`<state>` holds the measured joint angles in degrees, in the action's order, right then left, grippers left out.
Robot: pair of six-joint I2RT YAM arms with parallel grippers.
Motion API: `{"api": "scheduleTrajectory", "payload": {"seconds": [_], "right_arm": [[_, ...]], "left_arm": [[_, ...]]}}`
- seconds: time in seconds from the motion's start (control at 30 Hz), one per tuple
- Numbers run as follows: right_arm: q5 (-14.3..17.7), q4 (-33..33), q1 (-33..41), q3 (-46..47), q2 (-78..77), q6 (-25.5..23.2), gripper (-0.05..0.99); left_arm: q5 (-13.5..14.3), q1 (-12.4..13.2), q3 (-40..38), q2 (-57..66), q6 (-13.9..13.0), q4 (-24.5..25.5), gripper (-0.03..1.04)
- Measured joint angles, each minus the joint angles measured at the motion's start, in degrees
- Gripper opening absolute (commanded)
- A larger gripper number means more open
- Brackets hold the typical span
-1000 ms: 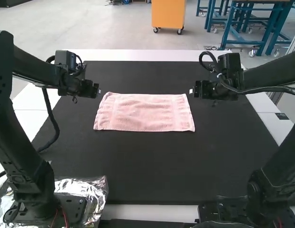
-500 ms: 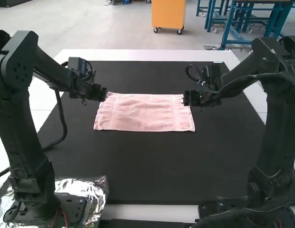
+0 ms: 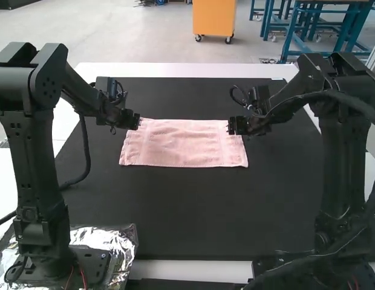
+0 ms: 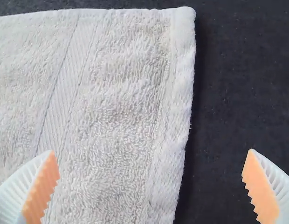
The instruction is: Fold the towel.
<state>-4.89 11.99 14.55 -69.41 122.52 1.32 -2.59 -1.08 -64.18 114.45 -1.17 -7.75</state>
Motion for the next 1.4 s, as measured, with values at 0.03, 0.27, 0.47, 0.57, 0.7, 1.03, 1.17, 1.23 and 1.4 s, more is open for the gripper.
{"api": "scheduleTrajectory", "payload": {"seconds": [0.03, 0.27, 0.47, 0.57, 0.7, 1.03, 1.17, 1.23, 1.4], "right_arm": [[0.0, 0.0, 0.0, -0.5, 0.7, 0.1, 0.91], [0.5, 0.0, 0.0, -3.3, 3.2, 0.8, 0.91], [1.1, 0.0, 0.0, -5.7, 5.3, 1.0, 0.91], [1.3, 0.0, 0.0, -5.8, 5.3, 1.1, 0.91], [1.5, -0.1, 0.0, -5.8, 5.4, 1.3, 0.91], [3.0, 1.5, 0.1, -5.1, 5.6, 1.9, -0.03], [2.1, 2.8, 0.2, -4.5, 5.6, 1.8, -0.03], [2.1, 2.9, 0.2, -4.5, 5.6, 1.9, -0.03], [2.1, 2.7, 0.2, -4.1, 4.5, 1.9, -0.03]], "left_arm": [[0.0, 0.0, -0.1, 0.4, 0.0, -0.2, 0.95], [0.0, 1.6, -0.5, 3.0, 0.0, -1.3, 0.95], [0.2, 2.6, -0.6, 3.9, 0.0, -2.4, 0.95], [0.2, 2.6, -1.1, 5.4, 0.0, -2.8, 0.95], [0.0, 2.6, -1.9, 7.5, 0.2, -3.0, 0.95], [-3.1, 1.6, -2.5, 8.8, 0.4, -4.8, 0.02], [-5.7, 1.5, -2.5, 9.0, 0.3, -5.4, 0.02], [-6.1, 1.6, -2.5, 9.0, 0.4, -5.3, 0.02], [-7.2, 2.2, -2.5, 8.6, 0.6, -4.6, 0.02]]}}
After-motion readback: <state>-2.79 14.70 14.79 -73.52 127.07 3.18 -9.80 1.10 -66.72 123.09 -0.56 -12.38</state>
